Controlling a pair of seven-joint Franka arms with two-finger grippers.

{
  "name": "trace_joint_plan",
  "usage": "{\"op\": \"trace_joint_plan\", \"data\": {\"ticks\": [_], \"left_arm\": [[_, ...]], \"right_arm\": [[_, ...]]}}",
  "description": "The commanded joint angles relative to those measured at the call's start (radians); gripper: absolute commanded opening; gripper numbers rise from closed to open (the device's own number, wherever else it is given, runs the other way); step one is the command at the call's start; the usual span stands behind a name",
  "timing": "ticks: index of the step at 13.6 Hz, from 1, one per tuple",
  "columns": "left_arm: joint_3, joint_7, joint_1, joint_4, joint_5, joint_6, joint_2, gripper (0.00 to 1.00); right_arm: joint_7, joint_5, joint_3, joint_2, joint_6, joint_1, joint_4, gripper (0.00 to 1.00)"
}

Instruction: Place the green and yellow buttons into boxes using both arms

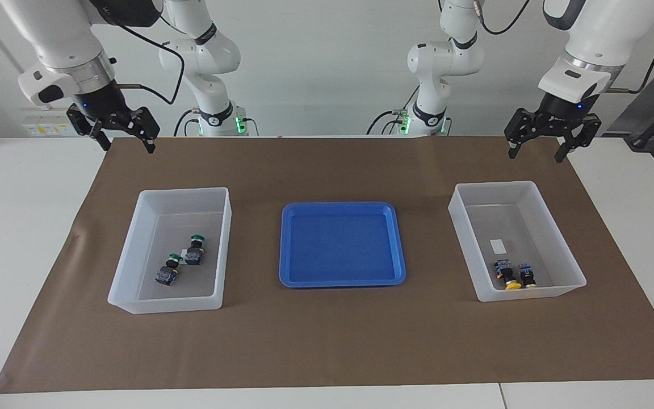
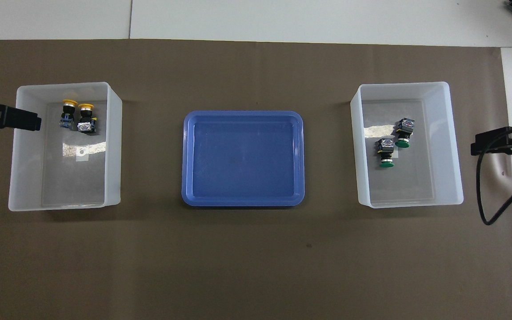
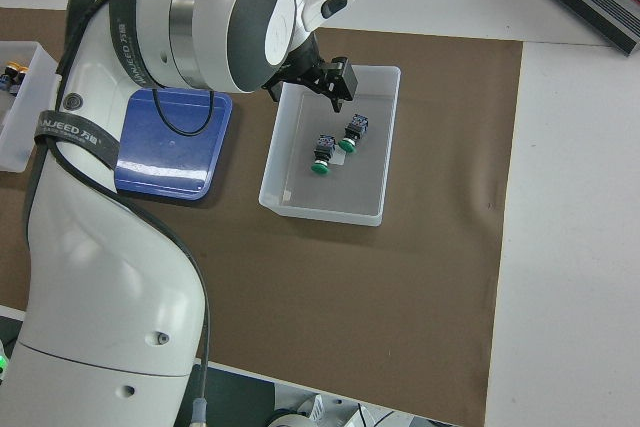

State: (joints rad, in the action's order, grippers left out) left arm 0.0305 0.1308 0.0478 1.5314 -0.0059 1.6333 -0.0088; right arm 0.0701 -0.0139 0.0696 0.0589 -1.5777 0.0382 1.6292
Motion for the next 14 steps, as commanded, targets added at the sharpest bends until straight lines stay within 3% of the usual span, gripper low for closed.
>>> {"op": "trace_joint_plan", "data": {"ticks": [1,4,14], "left_arm": [[-0.011,-0.019,0.004,0.026,-0.016,-0.047,-0.031,1.0],[-0.012,-0.017,-0.002,0.026,-0.016,-0.133,-0.043,1.0],[-0.018,-0.013,-0.006,0.029,-0.022,-0.107,-0.043,1.0]], "right_arm": [[0.019,0.019,-0.011,0.01,0.002,-0.009,0.017,1.0],[0.025,0.019,-0.011,0.01,0.002,-0.009,0.017,1.0],[0.022,0.009,-0.013,-0.016,0.01,-0.012,-0.026,1.0]]}}
